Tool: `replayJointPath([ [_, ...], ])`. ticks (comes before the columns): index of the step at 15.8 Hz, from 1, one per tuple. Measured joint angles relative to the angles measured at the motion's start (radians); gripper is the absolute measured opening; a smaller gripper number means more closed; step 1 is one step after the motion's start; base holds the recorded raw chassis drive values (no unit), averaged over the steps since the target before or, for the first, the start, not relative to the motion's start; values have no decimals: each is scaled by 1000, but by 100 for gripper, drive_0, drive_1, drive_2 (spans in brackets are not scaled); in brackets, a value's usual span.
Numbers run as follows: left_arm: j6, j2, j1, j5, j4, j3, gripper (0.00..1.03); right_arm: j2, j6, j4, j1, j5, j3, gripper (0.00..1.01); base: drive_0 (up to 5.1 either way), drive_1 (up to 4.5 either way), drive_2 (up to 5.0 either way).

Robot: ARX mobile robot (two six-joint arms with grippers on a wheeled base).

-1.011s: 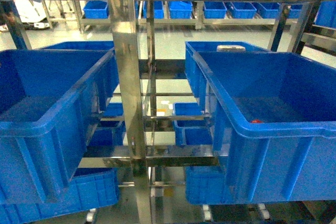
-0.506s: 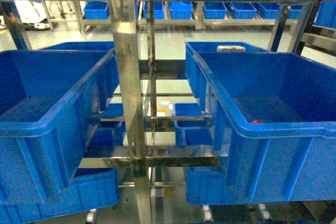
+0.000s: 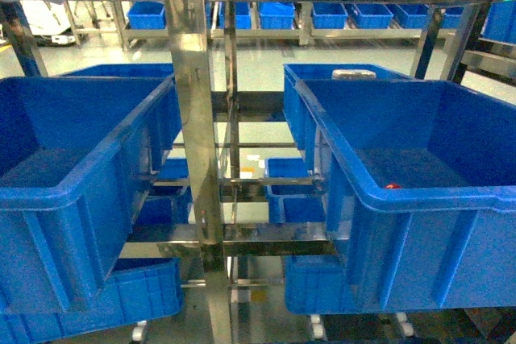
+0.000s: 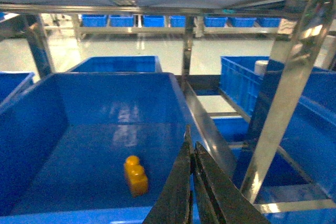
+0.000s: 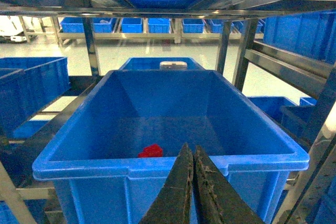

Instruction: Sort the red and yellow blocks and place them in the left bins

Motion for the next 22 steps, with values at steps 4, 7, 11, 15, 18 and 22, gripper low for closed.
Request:
replayJointPath([
  [4,0,-132,6,-8,-49,-73,2,-100,0,-11,0,0,-54,2,0,0,0],
  [7,0,-217,6,-7,-95,-109,2,-171,-1,-102,0,0,-64,2,0,0,0],
  [11,0,-332,6,-8,-177,-146,2,-291,-1,-212,0,0,-64,2,0,0,0],
  [15,0,-404,6,-7,-204,-180,2,-387,-1,-302,0,0,-64,2,0,0,0],
  [18,0,-496,6,-7,-281,-180,2,-439,-1,-357,0,0,-64,2,0,0,0],
  [22,0,-611,6,-7,-396,-180,2,-512,-1,-428,0,0,-64,2,0,0,0],
])
